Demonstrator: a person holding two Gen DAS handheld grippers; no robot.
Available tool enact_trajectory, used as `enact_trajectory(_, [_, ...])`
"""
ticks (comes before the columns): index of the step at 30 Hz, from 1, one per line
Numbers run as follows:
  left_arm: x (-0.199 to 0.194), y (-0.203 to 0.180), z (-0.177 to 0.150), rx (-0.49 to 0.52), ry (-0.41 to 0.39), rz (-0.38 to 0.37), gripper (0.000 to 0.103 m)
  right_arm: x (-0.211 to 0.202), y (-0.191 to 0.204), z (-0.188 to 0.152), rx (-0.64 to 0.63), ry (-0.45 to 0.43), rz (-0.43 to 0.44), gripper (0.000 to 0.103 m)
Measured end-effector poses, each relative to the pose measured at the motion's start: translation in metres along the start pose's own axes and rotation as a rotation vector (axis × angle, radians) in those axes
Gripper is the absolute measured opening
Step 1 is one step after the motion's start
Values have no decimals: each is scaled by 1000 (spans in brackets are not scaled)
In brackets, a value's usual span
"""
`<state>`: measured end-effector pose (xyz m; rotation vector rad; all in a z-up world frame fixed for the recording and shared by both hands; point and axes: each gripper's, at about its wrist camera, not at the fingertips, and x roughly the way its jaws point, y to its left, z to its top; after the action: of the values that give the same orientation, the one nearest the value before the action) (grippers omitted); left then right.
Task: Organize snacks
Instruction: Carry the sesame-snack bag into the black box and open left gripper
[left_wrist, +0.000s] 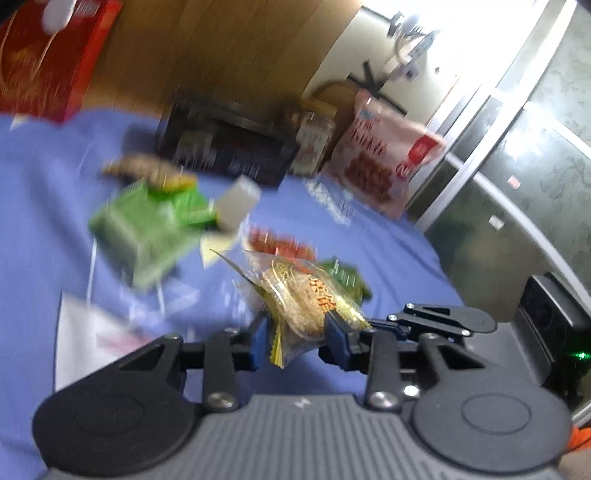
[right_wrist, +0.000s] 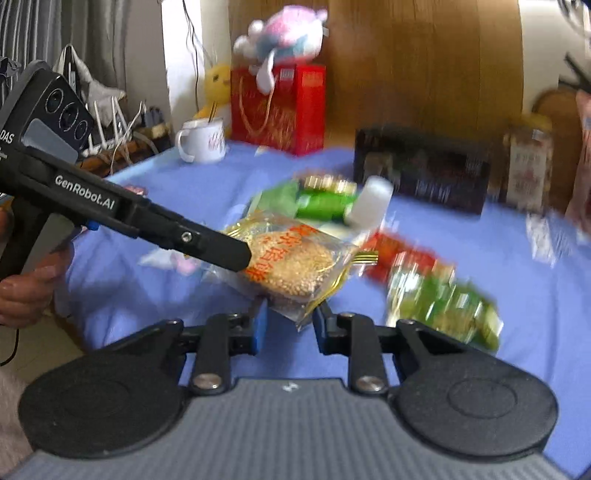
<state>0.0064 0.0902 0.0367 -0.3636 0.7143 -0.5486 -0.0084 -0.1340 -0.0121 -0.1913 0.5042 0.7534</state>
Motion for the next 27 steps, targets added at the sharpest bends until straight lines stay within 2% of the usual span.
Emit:
enact_trajectory(4, [3,-11,42,82,-65,13,33,2,-21,29,-3,-85,-38,29])
enact_trajectory(7, [15,-17,83,161,-142,38,34,14,-41,61,-11,-142,-86,29])
enact_trajectory(11, [46,0,140,162,-203,61,34,48,-80,107,29,-178,-125,29])
enact_trajectory(15, [89,31,186,104,-200,88,34,94,-113,140,48,-147,-168,30])
enact_trajectory(21, [138,73,208,33,-164,132,34,149,-138,155,57,-53,-204,30])
enact_trajectory(22, [144,77,209,31,-161,150,35,155,-141,155,59,-39,-207,36])
enact_trajectory(23, [148,80,210,29,-162,174,38,158,-143,156,66,-53,-206,36])
enact_trajectory(25, [153,83,210,44,-156,218,38,164,-145,159,72,-49,-235,42])
enact_trajectory(27, [144,82,207,67,-166,223,40,158,-147,160,88,-74,-231,42])
